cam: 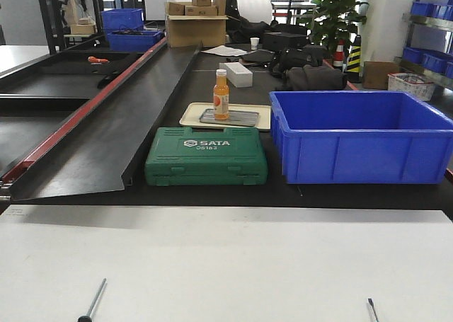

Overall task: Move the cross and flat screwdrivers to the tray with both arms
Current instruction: 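Lower the right gripper over the screwdriver handle nearest it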

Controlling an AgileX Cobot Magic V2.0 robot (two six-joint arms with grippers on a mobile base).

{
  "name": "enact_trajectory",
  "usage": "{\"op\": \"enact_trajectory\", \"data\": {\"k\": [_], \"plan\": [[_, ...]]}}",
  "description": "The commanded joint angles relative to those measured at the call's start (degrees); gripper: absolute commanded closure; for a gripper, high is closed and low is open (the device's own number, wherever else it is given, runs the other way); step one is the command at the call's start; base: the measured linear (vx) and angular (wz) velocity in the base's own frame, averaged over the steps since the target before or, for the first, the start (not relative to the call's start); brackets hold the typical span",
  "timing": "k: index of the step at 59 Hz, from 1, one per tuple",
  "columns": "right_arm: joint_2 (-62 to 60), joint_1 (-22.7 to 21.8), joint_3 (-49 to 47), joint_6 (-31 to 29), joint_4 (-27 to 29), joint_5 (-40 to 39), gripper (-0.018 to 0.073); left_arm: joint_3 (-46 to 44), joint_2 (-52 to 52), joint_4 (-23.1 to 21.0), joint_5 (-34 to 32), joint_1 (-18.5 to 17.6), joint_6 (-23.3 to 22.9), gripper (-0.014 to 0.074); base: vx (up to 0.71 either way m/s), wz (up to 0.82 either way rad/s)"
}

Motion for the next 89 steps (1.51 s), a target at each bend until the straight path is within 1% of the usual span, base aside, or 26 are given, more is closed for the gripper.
{"op": "enact_trajectory", "data": {"k": [1, 46, 51, 56, 59, 63, 66, 70, 75, 79, 84, 89], "plan": [[-0.34, -0.13, 0.44, -0.38, -0.16, -4.95, 0.0567, -1.35, -0.69, -0.34, -4.68, -0.08, -0.24, 0.0594, 0.0, 0.0], [-0.34, -0.13, 0.44, -0.38, -0.02, -5.54, 0.0567, -1.35, -0.69, -0.34, -4.86, -0.07, -0.24, 0.0594, 0.0, 0.0], [-0.34, -0.13, 0.44, -0.38, -0.02, -8.09, 0.0567, -1.35, -0.69, -0.34, -5.21, -0.07, -0.24, 0.0594, 0.0, 0.0], [-0.34, -0.13, 0.44, -0.38, -0.02, -12.82, 0.0567, -1.41, -0.69, 0.0, -5.6, -0.07, 0.51, 0.0594, 0.0, 0.0], [-0.34, -0.13, 0.39, -0.44, -0.25, -15.41, 0.0567, -1.41, -0.69, 0.0, -7.69, -0.07, 1.5, 0.0594, 0.0, 0.0], [-0.34, -0.13, -0.26, -1.31, -0.78, -17.95, 0.0567, -1.61, -0.69, -0.94, -11.55, -0.07, -0.2, 0.0594, 0.0, 0.0], [-0.34, -0.13, -1.97, -2.2, -1.48, -17.76, 0.0567, -2.58, -0.64, -1.01, -13.68, -0.07, -2.74, 0.0594, 0.0, 0.0], [-0.28, -0.13, -5.78, -3.03, -2.08, -16.95, 0.0567, -5.31, -0.62, -0.96, -14.36, -0.07, -5.71, 0.0594, 0.0, 0.0], [2.14, -0.13, -12.33, -5.04, -2.22, -14.14, 0.0567, -9.95, 0.76, -0.96, -13.94, -0.07, -6.11, 0.0594, 0.0, 0.0], [6.63, -0.13, -19.15, -6.9, -2.36, -11.68, 0.0567, -15.04, 4.3, -0.96, -13.83, -0.07, -6.11, 0.0594, 0.0, -0.01], [14.23, -0.13, -26.32, -9.54, -2.51, -11.04, 0.0567, -22.25, 12.04, -0.82, -13.83, -0.07, -6.05, 0.0594, 0.0, -0.01], [22.15, -0.13, -32.73, -9.84, -2.51, -11.38, 0.0567, -29.85, 20.81, -0.82, -13.77, -0.07, -6.0, 0.0594, 0.0, 0.0]]}}
